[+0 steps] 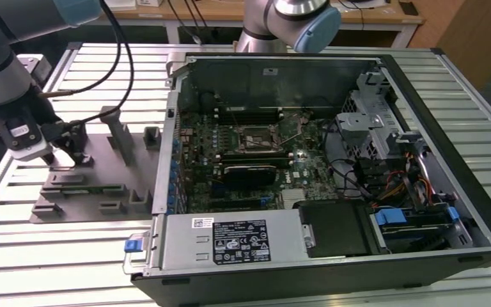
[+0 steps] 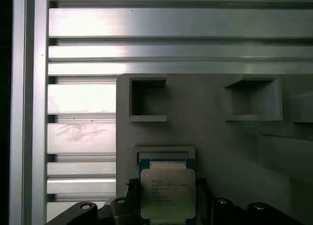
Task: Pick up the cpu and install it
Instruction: 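Pick up the cpu and move it towards the insertion slot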
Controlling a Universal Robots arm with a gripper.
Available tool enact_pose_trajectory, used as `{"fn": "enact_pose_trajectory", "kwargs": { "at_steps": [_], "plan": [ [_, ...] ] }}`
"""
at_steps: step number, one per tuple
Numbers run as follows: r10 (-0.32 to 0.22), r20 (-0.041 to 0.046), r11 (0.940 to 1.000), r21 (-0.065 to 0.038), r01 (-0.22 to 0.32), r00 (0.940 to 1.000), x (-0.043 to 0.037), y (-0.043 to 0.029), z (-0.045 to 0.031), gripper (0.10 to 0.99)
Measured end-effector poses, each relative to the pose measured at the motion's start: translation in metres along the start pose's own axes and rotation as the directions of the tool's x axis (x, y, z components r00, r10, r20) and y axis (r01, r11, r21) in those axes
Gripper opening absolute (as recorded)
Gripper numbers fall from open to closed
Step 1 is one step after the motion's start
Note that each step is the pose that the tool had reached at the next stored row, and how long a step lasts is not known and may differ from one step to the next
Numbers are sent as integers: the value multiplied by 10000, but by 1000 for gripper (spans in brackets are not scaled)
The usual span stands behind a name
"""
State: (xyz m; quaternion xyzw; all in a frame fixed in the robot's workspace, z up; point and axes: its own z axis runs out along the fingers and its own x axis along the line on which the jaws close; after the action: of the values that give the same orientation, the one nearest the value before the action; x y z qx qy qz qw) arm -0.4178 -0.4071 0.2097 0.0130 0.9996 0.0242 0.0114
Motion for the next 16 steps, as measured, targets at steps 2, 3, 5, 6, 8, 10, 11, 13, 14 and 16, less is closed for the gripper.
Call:
{"fn": "enact_pose_trajectory", "kwargs": {
  "at_steps": [2, 3, 5, 6, 8, 10, 11, 13, 14, 16],
  "plan": [
    [0, 1, 10000, 0, 0, 10000, -1, 2, -40, 545],
    [0, 1, 10000, 0, 0, 10000, -1, 3, -61, 545],
    [-1, 3, 10000, 0, 1, 10000, -2, 5, -104, 545],
    [0, 4, 10000, 0, 0, 10000, -3, 6, -129, 545],
    [-1, 7, 10000, 0, 1, 10000, -4, 8, -175, 545],
    [-1, 10, 10000, 0, 1, 10000, -5, 11, -222, 545],
    [-1, 11, 10000, -1, 1, 10000, -6, 12, -246, 545],
    [-1, 12, 10000, -1, 1, 10000, -7, 14, -295, 545],
    [-1, 12, 10000, 0, 1, 10000, -7, 16, -319, 545],
    [-1, 15, 10000, -1, 1, 10000, -8, 18, -375, 545]
  ]
}}
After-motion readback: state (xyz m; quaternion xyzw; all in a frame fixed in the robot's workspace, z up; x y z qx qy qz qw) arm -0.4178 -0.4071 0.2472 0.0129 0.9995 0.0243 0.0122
